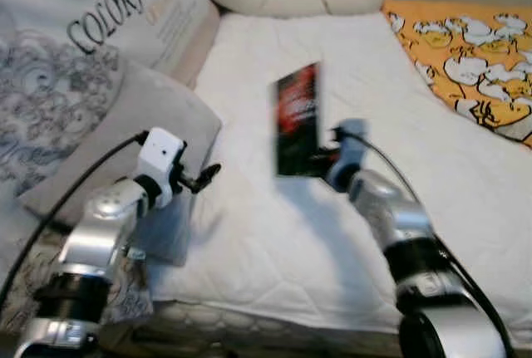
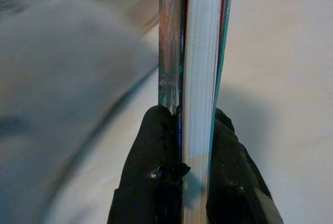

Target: Clean up the room

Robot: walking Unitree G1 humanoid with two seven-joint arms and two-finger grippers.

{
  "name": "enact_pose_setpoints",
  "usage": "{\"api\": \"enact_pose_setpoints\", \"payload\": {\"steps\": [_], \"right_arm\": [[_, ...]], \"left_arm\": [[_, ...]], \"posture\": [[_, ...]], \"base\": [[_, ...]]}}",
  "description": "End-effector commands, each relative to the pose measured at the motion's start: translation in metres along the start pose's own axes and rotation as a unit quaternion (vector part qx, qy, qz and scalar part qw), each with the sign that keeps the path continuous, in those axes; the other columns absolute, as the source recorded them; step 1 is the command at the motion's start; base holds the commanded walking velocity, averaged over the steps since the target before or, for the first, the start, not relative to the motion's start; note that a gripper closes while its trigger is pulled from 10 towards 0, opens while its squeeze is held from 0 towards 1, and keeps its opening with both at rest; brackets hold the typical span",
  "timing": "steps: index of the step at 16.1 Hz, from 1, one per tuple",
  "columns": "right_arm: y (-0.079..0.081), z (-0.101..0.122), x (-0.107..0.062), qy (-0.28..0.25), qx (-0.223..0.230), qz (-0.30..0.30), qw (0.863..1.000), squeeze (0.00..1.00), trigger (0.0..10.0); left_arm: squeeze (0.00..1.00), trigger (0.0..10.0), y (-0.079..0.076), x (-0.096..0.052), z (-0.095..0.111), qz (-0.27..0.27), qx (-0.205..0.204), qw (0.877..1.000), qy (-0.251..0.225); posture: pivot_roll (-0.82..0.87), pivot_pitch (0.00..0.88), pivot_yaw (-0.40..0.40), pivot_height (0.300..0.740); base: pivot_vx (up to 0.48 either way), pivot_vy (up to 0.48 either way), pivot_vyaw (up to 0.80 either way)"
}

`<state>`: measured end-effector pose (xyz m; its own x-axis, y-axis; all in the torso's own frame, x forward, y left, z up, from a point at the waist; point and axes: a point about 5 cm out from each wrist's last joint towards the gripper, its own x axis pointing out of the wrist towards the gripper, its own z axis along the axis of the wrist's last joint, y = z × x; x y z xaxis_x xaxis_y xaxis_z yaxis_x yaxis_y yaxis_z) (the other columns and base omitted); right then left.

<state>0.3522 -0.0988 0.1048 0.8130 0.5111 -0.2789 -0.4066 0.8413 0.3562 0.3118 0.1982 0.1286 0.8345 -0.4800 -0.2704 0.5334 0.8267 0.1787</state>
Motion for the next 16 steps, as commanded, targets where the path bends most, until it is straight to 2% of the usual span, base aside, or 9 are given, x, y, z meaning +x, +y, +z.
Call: {"api": "enact_pose_setpoints", "payload": {"steps": [1, 4, 6, 7, 8, 12, 14, 15, 16], "right_arm": [[0.006, 0.012, 0.005, -0.01, 0.011, 0.029, 0.999, 0.0, 10.0], [0.005, -0.002, 0.013, 0.034, 0.095, 0.041, 0.994, 0.0, 10.0], [0.006, -0.008, 0.014, 0.05, 0.121, 0.053, 0.99, 0.0, 10.0], [0.011, -0.026, 0.015, 0.086, 0.198, 0.078, 0.973, 0.0, 10.0], [0.012, -0.035, 0.014, 0.104, 0.217, 0.08, 0.967, 0.0, 10.0], [0.002, -0.054, 0.011, 0.131, 0.216, 0.015, 0.967, 0.0, 10.0], [-0.002, -0.059, 0.01, 0.143, 0.188, -0.009, 0.972, 0.0, 10.0], [-0.003, -0.062, 0.009, 0.15, 0.174, -0.024, 0.973, 0.06, 10.0], [-0.004, -0.064, 0.009, 0.155, 0.164, -0.032, 0.974, 0.55, 10.0]], "left_arm": [[0.0, 10.0, -0.003, -0.001, 0.004, -0.027, 0.003, 1.0, 0.001], [0.0, 10.0, -0.006, -0.007, 0.003, -0.088, 0.019, 0.996, 0.027], [0.0, 10.0, -0.006, -0.009, 0.002, -0.099, 0.018, 0.994, 0.037], [0.0, 10.0, -0.01, -0.013, -0.003, -0.137, 0.013, 0.988, 0.065], [0.0, 10.0, -0.013, -0.015, -0.007, -0.155, 0.01, 0.985, 0.08], [0.0, 10.0, -0.014, -0.019, -0.01, -0.176, 0.004, 0.978, 0.108], [0.0, 10.0, -0.013, -0.021, -0.01, -0.178, 0.004, 0.977, 0.115], [0.0, 10.0, -0.012, -0.023, -0.011, -0.18, 0.005, 0.976, 0.123], [0.0, 10.0, -0.012, -0.024, -0.011, -0.183, 0.003, 0.975, 0.126]], "posture": [[0.0, 0.0, 0.036, 0.74], [0.02, 0.0, 0.037, 0.74], [0.02, 0.0, 0.041, 0.74], [0.03, 0.0, 0.044, 0.74], [0.03, 0.0, 0.044, 0.74], [0.07, 0.0, 0.054, 0.74], [0.08, 0.0, 0.055, 0.74], [0.09, 0.0, 0.057, 0.74], [0.09, 0.0, 0.058, 0.74]], "base": [[0.0, 0.0, 0.0], [0.0, 0.0, 0.0], [0.0, 0.0, 0.0], [0.0, 0.0, 0.0], [0.0, 0.0, 0.0], [0.0, 0.0, 0.0], [0.0, 0.0, 0.0], [0.0, 0.0, 0.0], [0.0, 0.0, 0.0]]}}
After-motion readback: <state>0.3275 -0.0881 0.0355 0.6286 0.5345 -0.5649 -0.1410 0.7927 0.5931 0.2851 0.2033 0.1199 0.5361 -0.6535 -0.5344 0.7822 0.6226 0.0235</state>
